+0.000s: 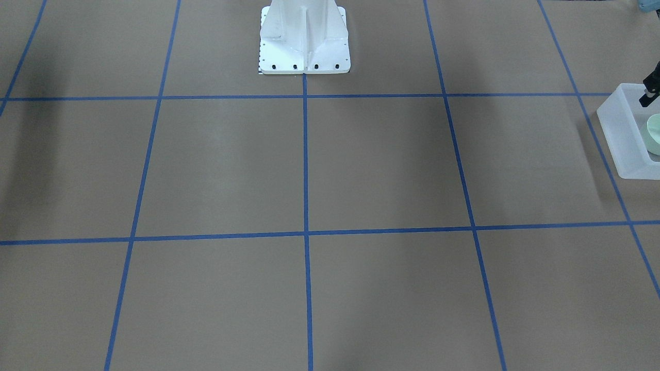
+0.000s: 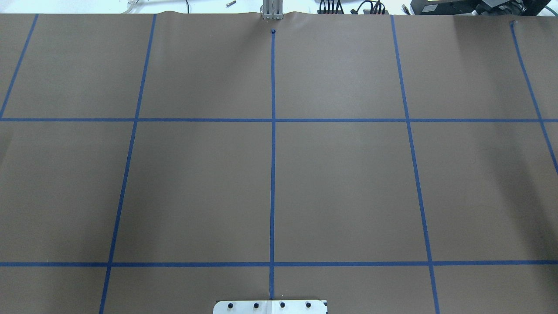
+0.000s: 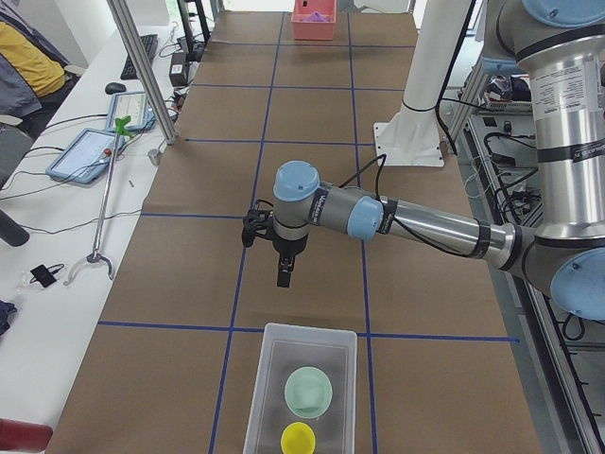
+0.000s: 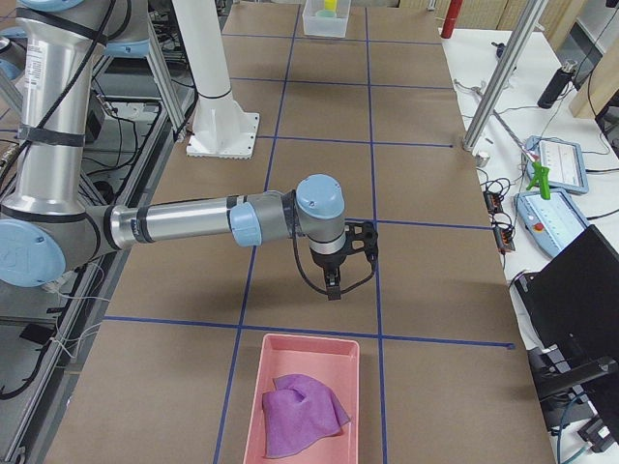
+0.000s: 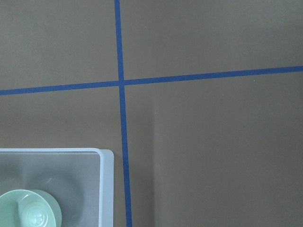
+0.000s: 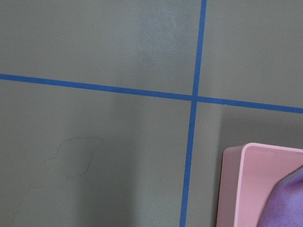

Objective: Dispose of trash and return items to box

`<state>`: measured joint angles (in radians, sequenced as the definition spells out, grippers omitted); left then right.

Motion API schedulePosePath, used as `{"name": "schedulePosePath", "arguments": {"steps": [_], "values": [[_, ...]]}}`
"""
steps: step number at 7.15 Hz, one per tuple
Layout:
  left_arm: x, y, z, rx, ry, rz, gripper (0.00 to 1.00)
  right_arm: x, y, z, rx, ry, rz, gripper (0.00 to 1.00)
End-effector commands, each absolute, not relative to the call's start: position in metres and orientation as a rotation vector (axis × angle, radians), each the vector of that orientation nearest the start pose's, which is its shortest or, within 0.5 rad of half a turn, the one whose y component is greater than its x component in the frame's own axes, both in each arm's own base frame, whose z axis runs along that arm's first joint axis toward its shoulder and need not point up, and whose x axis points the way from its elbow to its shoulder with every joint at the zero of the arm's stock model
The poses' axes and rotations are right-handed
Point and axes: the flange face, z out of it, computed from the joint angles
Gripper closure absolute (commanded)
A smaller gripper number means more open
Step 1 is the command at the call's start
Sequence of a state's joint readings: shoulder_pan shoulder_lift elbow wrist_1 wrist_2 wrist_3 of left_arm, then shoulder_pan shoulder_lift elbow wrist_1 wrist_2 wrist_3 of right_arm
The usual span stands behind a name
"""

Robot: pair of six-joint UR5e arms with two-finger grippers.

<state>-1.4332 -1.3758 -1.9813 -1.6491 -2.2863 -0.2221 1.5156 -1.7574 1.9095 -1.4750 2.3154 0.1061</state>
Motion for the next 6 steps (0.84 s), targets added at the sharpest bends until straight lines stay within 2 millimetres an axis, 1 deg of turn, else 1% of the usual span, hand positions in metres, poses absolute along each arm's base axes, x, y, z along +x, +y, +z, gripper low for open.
{"name": "schedulePosePath", "arguments": {"steps": [1,2,3,6], "values": [[-0.011,-0.430,0.538,0.161,0.751,0.021,0.02,0.043,-0.428,0.570,0.172,-0.738,-0.041,0.00],[-0.014,-0.430,0.546,0.152,0.737,0.011,0.02,0.043,-0.429,0.570,0.172,-0.738,-0.041,0.00],[-0.013,-0.433,0.548,0.146,0.746,0.009,0.02,0.043,-0.428,0.571,0.169,-0.740,-0.040,0.00],[-0.013,-0.432,0.538,0.164,0.751,0.013,0.02,0.042,-0.426,0.573,0.164,-0.741,-0.040,0.00]]}}
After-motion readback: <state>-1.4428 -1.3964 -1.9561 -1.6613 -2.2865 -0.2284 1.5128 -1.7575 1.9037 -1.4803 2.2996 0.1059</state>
